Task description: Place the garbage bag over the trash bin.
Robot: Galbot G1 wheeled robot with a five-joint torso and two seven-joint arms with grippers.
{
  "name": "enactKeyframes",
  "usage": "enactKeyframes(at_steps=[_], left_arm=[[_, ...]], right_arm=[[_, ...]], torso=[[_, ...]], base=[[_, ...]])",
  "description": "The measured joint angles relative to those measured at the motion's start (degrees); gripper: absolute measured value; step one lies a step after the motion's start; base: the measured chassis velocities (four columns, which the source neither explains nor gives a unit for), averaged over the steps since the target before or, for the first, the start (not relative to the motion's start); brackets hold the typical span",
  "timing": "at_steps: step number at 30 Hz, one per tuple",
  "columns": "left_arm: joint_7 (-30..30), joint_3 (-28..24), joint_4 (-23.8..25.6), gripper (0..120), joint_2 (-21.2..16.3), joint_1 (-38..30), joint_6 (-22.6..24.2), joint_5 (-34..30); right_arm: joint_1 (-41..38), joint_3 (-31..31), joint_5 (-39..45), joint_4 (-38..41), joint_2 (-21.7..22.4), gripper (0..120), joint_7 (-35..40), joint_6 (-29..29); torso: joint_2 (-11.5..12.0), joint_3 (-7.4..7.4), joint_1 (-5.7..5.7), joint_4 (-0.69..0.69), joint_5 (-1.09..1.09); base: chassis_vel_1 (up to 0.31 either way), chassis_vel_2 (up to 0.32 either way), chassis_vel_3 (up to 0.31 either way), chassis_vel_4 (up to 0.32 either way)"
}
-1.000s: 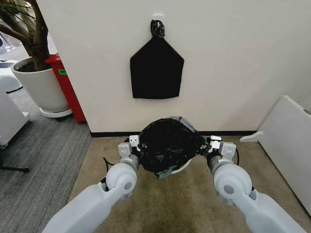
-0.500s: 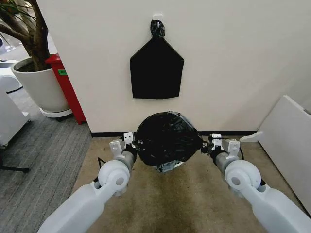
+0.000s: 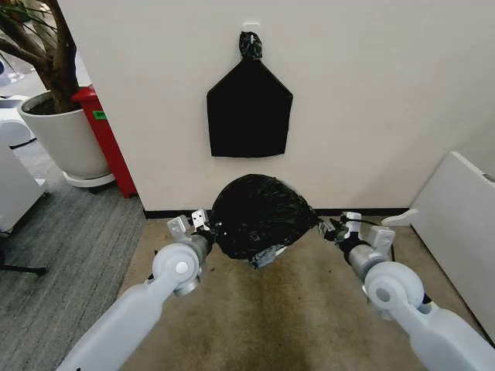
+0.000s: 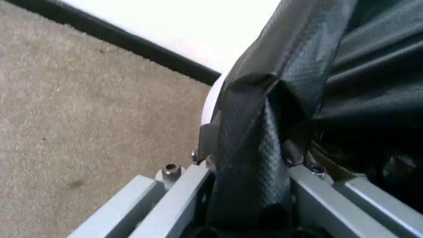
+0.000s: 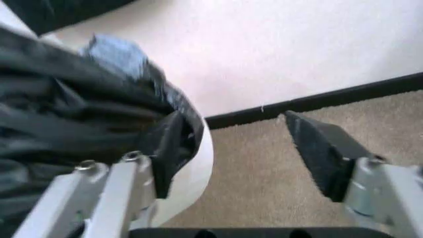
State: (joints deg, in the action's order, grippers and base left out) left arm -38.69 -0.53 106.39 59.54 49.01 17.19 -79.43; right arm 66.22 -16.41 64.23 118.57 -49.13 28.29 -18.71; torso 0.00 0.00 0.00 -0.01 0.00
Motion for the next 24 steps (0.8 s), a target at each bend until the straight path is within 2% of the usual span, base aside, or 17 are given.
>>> enactKeyframes(at_steps=[4,7,9,11,18,24], left_arm=[[-0.18,0.13,-2.17,0,0.45,-1.22,0.02,-1.94],[-0.53,0.2,-2.76,0,0.6,-1.71,0.0,-2.9],[-1.96,0.36,-3.46,0,1.05,-2.59,-0.01,-5.42],[-3.69,0.48,-3.62,0,1.64,-3.19,-0.08,-7.94],[-6.45,0.43,-3.62,0,2.86,-4.04,-0.57,-11.85],[-7.61,-0.46,-2.75,0,4.08,-4.62,-1.48,-11.82]], right_arm=[[3.2,-4.6,2.55,2.76,-0.21,74,0.95,0.72],[5.02,-6.42,4.94,5.13,-0.75,81,2.2,0.32],[9.63,-7.65,8.17,10.75,-2.57,91,4.65,-0.79],[13.19,-6.27,8.24,14.87,-4.47,98,5.97,-1.05],[16.06,-0.47,9.03,20.56,-7.86,100,8.73,-0.76],[12.31,3.23,14.31,20.89,-10.15,100,15.53,-0.42]], torso=[[0.0,0.0,0.0,0.0,0.0],[0.0,0.0,0.0,0.02,0.0],[0.0,0.0,0.0,0.0,0.0],[0.0,0.0,0.0,0.02,0.01],[0.0,-0.01,0.0,0.01,0.01],[0.0,0.0,0.0,0.0,-0.01]], base=[[0.0,0.0,0.0,0.0],[0.0,0.0,0.0,0.0],[0.0,0.0,0.0,0.0],[0.0,0.0,0.0,0.0],[0.0,0.0,0.0,0.0],[0.0,0.0,0.0,0.0]])
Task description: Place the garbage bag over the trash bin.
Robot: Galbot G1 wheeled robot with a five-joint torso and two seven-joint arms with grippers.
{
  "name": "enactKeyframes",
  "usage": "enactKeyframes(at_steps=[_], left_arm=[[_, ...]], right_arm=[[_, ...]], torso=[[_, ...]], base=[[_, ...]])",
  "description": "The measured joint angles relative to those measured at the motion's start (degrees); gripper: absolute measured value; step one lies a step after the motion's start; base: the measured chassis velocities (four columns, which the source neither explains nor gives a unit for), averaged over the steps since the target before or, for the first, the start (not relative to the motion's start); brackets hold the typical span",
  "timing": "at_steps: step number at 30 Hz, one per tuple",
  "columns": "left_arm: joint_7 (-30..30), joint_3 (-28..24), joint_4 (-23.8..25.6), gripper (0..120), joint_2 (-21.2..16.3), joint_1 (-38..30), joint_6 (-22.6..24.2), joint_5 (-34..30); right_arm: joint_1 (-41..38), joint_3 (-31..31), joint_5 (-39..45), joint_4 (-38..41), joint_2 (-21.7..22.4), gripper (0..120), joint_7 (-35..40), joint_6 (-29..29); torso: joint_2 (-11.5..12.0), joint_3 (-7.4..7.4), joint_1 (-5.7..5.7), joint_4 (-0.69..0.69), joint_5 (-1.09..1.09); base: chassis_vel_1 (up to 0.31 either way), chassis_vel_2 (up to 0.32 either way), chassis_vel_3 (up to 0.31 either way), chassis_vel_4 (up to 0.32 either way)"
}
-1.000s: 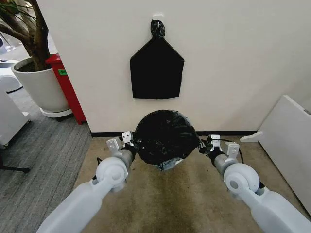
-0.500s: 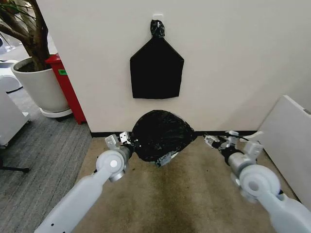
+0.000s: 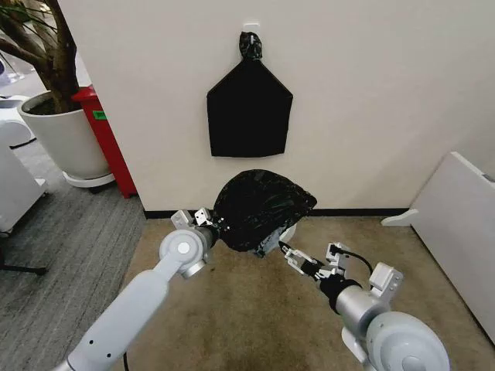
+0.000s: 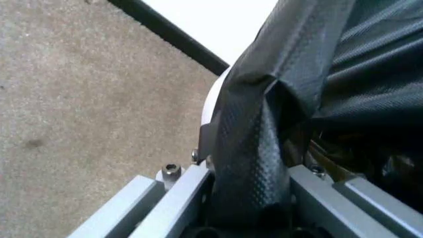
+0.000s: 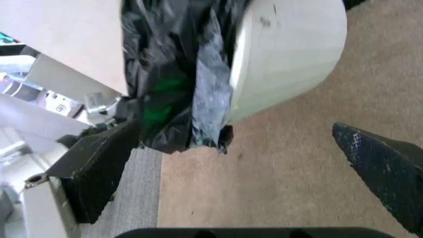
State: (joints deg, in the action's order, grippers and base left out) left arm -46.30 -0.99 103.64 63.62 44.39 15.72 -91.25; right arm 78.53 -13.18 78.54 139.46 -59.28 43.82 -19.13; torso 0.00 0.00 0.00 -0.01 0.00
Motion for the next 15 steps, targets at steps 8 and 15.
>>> enactKeyframes(at_steps=[8,15], left_arm=[[-0.11,-0.77,0.21,0,1.23,-0.47,-0.23,2.0],[-0.29,-1.65,0.58,0,1.82,-0.68,-0.42,3.15]], right_arm=[[-2.19,2.78,-0.03,-2.18,-1.88,88,0.58,1.6],[-4.54,4.06,0.27,-3.73,-3.06,79,1.71,2.27]], torso=[[0.0,0.0,0.0,0.0,0.0],[0.0,0.0,0.0,0.0,0.0]], base=[[0.0,0.0,0.0,0.0],[0.0,0.0,0.0,0.0]])
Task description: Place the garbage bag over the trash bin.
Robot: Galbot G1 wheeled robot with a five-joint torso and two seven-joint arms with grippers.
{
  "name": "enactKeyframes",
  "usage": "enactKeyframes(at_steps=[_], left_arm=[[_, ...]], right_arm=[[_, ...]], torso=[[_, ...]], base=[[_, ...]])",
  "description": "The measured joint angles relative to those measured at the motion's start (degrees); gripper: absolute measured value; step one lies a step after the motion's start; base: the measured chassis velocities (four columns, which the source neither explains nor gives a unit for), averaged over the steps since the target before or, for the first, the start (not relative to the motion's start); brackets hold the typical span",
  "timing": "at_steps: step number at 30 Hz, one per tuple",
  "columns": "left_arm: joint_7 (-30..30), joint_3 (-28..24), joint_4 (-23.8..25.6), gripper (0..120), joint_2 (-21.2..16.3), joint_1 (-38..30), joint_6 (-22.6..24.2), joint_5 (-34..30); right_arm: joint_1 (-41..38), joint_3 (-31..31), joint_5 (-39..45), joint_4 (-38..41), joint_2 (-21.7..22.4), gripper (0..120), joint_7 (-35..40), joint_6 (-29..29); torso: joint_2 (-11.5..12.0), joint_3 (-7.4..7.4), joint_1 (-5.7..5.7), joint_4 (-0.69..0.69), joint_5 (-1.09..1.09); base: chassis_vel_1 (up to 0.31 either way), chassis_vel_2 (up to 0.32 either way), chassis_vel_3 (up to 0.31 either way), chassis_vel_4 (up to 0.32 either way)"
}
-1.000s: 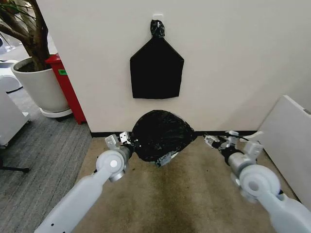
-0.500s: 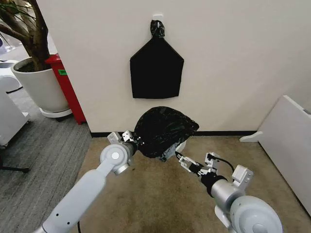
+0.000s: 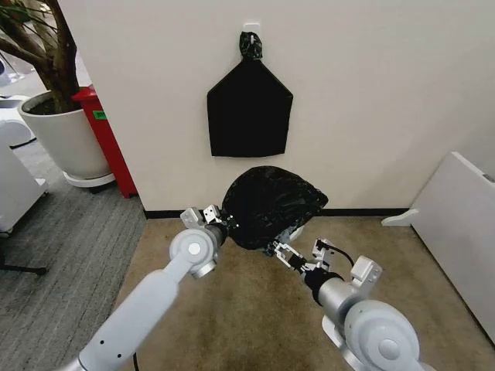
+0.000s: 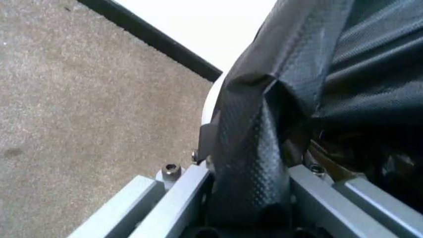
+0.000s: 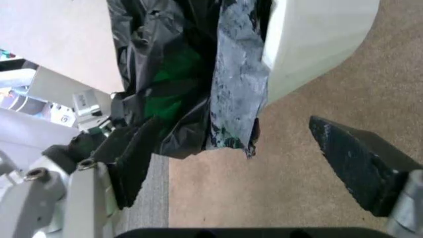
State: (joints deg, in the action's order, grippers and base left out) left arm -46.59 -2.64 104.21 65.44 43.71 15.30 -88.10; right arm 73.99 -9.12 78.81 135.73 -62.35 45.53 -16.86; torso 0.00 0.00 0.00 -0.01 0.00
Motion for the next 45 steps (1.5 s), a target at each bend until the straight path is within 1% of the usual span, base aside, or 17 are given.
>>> enactKeyframes(at_steps=[2,3,6,7,8,9,11,12,14,18,19,20,22,25,31,37,45], left_arm=[[-0.07,-0.15,0.31,0,0.06,-0.01,-0.09,0.16],[-0.2,-0.3,0.76,0,0.1,-0.01,-0.14,0.24],[-0.29,-0.42,1.05,0,0.14,-0.01,-0.2,0.33],[-0.35,-0.5,1.14,0,0.2,-0.02,-0.21,0.41],[-0.39,-0.56,1.19,0,0.25,-0.01,-0.23,0.49],[-0.49,-0.65,1.31,0,0.33,-0.03,-0.28,0.67],[-0.57,-0.76,1.44,0,0.36,-0.04,-0.35,0.99],[-0.57,-0.76,1.44,0,0.36,-0.04,-0.35,0.99],[-0.62,-0.82,1.49,0,0.38,-0.04,-0.36,1.16],[-0.71,-0.9,1.51,0,0.54,0.18,-0.41,1.64],[-0.72,-0.92,1.52,0,0.58,0.24,-0.42,1.72],[-0.72,-0.92,1.52,0,0.58,0.24,-0.42,1.72],[-0.73,-1.04,1.62,0,0.67,0.35,-0.5,1.86],[-0.77,-1.21,1.71,0,0.82,0.37,-0.56,1.94],[-0.83,-1.3,1.71,0,0.85,0.23,-0.6,2.09],[-0.83,-1.28,1.95,0,0.91,0.27,-0.62,2.16],[-1.16,-1.15,3.34,0,0.79,0.35,-0.68,1.45]], right_arm=[[-0.18,-0.02,0.3,-0.28,-0.19,77,0.29,0.09],[-0.31,-0.1,0.72,-0.66,-0.45,72,0.86,0.18],[-0.39,-0.15,0.99,-0.92,-0.69,69,1.37,0.3],[-0.4,-0.17,1.11,-1.02,-0.83,64,1.6,0.38],[-0.4,-0.17,1.14,-1.03,-0.91,63,1.71,0.42],[-0.38,-0.19,1.17,-1.03,-0.98,55,1.93,0.47],[-0.15,-0.31,1.17,-0.82,-0.97,47,2.07,0.5],[-0.15,-0.31,1.17,-0.82,-0.97,47,2.07,0.5],[0.13,-0.43,1.17,-0.62,-0.94,41,2.07,0.49],[1.06,-0.75,1.1,-0.04,-0.83,22,2.0,0.49],[1.17,-0.76,1.07,-0.01,-0.85,19,1.94,0.5],[1.17,-0.76,1.07,-0.01,-0.85,19,1.94,0.5],[1.31,-0.75,0.98,-0.01,-1.01,10,1.68,0.49],[1.09,-0.56,0.7,-0.26,-1.33,0,1.14,0.49],[1.34,-0.34,0.01,-0.29,-1.27,0,1.67,0.26],[2.1,-0.48,-0.79,-1.03,-1.26,0,4.18,-0.8],[2.2,-0.88,-4.44,-6.9,-2.66,0,4.63,-1.2]], torso=[[0.0,0.0,0.0,0.0,0.0],[0.0,0.0,0.0,0.0,0.0],[0.0,0.0,0.0,0.0,0.0],[0.0,0.0,0.0,0.0,0.0],[0.0,0.0,0.0,0.0,0.0],[0.0,0.0,0.0,0.01,0.0],[0.0,0.0,0.0,0.0,0.0],[0.0,0.0,0.0,0.0,0.0],[0.0,0.0,0.0,0.0,0.0],[0.0,0.0,0.0,0.01,0.0],[0.0,0.0,0.0,0.01,0.0],[0.0,0.0,0.0,0.01,0.0],[0.0,0.0,0.0,0.01,0.0],[0.0,0.0,0.0,0.01,0.0],[0.0,0.0,0.0,0.01,0.0],[0.0,0.0,0.0,0.01,0.0],[0.0,0.0,0.0,0.01,0.0]], base=[[0.0,0.0,0.0,0.0],[0.0,0.0,0.0,0.0],[0.0,0.0,0.0,0.0],[0.0,0.0,0.0,0.0],[0.0,0.0,0.0,0.0],[0.0,0.0,0.0,0.0],[0.0,0.0,0.0,0.0],[0.0,0.0,0.0,0.0],[0.0,0.0,0.0,0.0],[0.0,0.0,0.0,0.0],[0.0,0.0,0.0,0.0],[0.0,0.0,0.0,0.0],[0.0,0.0,0.0,0.0],[0.0,0.0,0.0,0.0],[0.0,0.0,0.0,0.0],[0.0,0.0,0.0,0.0],[0.0,0.0,0.0,0.0]])
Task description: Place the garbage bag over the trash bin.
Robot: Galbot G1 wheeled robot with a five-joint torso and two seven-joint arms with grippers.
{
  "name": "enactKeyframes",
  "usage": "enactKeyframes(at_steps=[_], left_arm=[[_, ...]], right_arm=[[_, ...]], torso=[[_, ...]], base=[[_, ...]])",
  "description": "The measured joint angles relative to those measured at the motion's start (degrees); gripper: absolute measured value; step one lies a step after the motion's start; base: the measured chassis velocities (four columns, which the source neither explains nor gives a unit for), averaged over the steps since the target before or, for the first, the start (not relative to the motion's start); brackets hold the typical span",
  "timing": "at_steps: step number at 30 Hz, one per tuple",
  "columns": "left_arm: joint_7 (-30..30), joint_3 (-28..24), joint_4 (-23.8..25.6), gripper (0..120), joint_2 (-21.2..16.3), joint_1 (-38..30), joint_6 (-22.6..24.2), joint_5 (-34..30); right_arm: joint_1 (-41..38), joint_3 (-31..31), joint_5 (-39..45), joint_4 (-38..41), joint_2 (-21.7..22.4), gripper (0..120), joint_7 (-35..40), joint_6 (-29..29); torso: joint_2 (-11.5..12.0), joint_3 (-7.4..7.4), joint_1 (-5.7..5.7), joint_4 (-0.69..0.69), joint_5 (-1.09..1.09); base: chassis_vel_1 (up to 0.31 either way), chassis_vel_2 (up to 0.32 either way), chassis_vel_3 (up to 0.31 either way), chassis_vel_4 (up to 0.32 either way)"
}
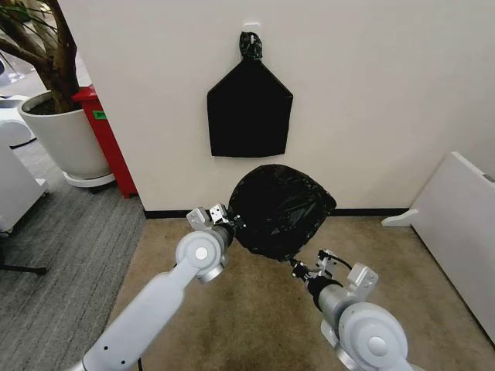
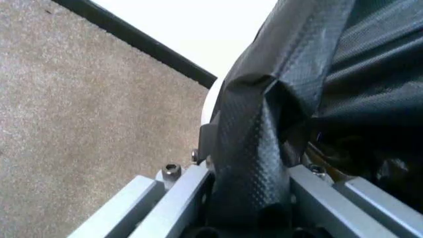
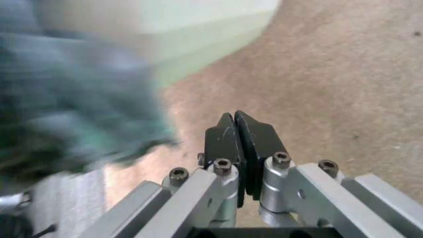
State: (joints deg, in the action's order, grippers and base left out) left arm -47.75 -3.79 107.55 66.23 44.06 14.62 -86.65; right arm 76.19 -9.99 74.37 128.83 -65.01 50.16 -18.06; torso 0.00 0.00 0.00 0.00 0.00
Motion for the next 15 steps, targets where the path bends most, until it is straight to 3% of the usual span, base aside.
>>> enactKeyframes(at_steps=[5,11,15], left_arm=[[-0.3,0.29,0.41,0,-0.33,0.16,0.0,-0.4],[-0.14,1.06,-0.27,0,-0.52,0.41,-0.01,-0.14],[0.08,1.11,-0.65,0,-0.51,0.46,0.07,0.05]], right_arm=[[-0.06,-0.38,-3.74,-2.75,-0.66,0,-0.28,0.07],[4.59,-2.69,0.05,7.51,1.04,1,0.81,-1.76],[6.25,-2.83,1.55,12.3,1.47,14,1.0,-2.07]], torso=[[0.0,0.0,0.0,-0.01,-0.02],[0.0,0.0,0.0,0.0,0.01],[0.0,0.0,0.0,0.01,0.0]], base=[[0.0,0.0,0.0,0.0],[0.0,0.0,0.0,0.0],[0.0,0.0,0.0,0.0]])
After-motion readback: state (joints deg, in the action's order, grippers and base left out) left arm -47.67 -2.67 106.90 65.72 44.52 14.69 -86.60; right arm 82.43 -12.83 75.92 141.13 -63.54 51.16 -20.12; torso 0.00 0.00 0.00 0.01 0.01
